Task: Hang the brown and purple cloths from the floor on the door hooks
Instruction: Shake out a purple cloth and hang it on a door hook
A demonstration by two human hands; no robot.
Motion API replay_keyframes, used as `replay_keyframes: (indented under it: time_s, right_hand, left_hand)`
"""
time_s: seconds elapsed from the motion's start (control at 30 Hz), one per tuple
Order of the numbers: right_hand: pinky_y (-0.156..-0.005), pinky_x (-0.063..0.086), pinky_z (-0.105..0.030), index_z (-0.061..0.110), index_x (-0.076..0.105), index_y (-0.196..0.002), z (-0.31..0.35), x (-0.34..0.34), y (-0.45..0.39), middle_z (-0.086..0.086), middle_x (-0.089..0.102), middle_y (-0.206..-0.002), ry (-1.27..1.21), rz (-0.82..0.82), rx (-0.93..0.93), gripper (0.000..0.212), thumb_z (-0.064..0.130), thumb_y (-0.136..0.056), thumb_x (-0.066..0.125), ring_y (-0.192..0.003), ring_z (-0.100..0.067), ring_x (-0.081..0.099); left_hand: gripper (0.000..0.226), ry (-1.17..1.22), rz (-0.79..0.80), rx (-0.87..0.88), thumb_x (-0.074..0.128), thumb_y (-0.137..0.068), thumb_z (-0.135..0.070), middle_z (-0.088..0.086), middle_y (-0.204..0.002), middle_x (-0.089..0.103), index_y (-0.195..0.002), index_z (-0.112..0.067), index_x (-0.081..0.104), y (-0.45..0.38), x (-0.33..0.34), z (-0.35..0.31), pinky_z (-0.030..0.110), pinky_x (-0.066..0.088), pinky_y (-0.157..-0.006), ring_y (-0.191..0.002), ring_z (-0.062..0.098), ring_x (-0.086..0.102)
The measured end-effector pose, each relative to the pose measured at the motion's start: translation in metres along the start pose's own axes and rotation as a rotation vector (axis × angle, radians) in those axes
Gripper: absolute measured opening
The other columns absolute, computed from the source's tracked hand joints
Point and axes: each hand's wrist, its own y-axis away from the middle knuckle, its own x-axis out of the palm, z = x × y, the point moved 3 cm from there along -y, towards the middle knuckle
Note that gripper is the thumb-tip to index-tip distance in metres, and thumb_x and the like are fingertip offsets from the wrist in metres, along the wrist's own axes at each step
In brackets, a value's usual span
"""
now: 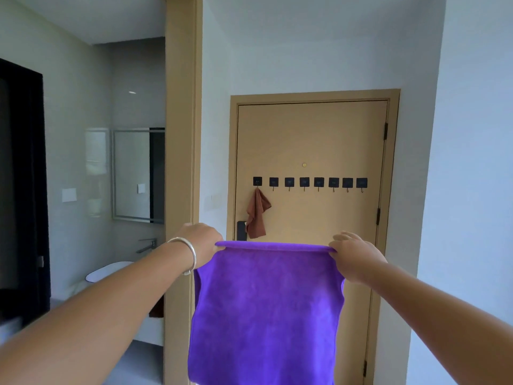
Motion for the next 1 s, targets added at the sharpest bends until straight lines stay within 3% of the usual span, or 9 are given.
replay_keyframes:
  time_s: [0.17, 0.27, 0.4, 0.6, 0.83, 1.0]
  right_hand:
    - [-0.095, 0.042, -0.032, 0.022, 0.06, -0.101, 0.021, 0.022, -0.064, 0.009, 0.047, -0.103, -0.001, -0.011, 0.024, 0.032, 0.025, -0.1, 0.028, -0.124, -0.013, 0.038]
    - [-0.095, 0.041, -0.032, 0.021, 0.06, -0.104, 0.024, 0.04, -0.093, 0.008, 0.048, -0.108, 0.01, 0.004, 0.043, 0.032, 0.023, -0.099, 0.028, -0.128, -0.013, 0.035]
    - [-0.099, 0.039, -0.032, 0.02, 0.059, -0.107, 0.018, 0.068, -0.134, 0.006, 0.05, -0.121, 0.02, 0.037, 0.068, 0.031, 0.023, -0.1, 0.029, -0.135, -0.015, 0.031]
    - [-0.106, 0.033, -0.035, 0.019, 0.058, -0.118, -0.01, 0.112, -0.207, 0.004, 0.045, -0.138, 0.002, 0.057, 0.078, 0.036, 0.026, -0.101, 0.027, -0.141, -0.016, 0.024]
    - [-0.1, 0.037, -0.034, 0.017, 0.061, -0.103, -0.06, 0.152, -0.311, 0.003, 0.051, -0.122, -0.079, 0.007, 0.063, 0.034, 0.023, -0.1, 0.028, -0.134, -0.016, 0.032]
    - [-0.099, 0.037, -0.035, 0.015, 0.061, -0.1, -0.087, 0.18, -0.379, 0.003, 0.052, -0.115, -0.103, -0.008, 0.038, 0.033, 0.023, -0.1, 0.029, -0.131, -0.018, 0.034]
  left_hand:
    - [0.044, 0.056, -0.007, 0.019, 0.036, -0.101, -0.039, -0.006, -0.067, 0.052, -0.06, -0.024, 0.042, -0.062, 0.039, 0.043, 0.031, 0.042, -0.068, -0.066, 0.016, 0.05]
    - [0.043, 0.054, 0.004, 0.037, 0.037, -0.101, -0.041, -0.008, -0.066, 0.049, -0.061, -0.025, 0.044, -0.091, 0.066, 0.054, 0.032, 0.044, -0.071, -0.065, 0.016, 0.048]
    - [0.043, 0.05, 0.013, 0.054, 0.036, -0.101, -0.04, -0.006, -0.067, 0.05, -0.062, -0.024, 0.043, -0.135, 0.099, 0.061, 0.031, 0.034, -0.069, -0.068, 0.018, 0.049]
    - [0.038, 0.041, 0.017, 0.068, 0.033, -0.1, -0.035, -0.003, -0.085, 0.062, -0.067, -0.022, 0.047, -0.211, 0.139, 0.058, 0.032, 0.032, -0.07, -0.082, 0.021, 0.055]
    - [0.038, 0.024, 0.028, 0.041, 0.033, -0.101, -0.039, -0.001, -0.086, 0.062, -0.069, -0.025, 0.048, -0.315, 0.171, 0.046, 0.031, 0.031, -0.069, -0.083, 0.021, 0.056]
    - [0.038, -0.018, 0.029, 0.004, 0.033, -0.101, -0.039, 0.0, -0.088, 0.064, -0.081, -0.023, 0.06, -0.383, 0.194, 0.041, 0.029, 0.039, -0.068, -0.083, 0.02, 0.059]
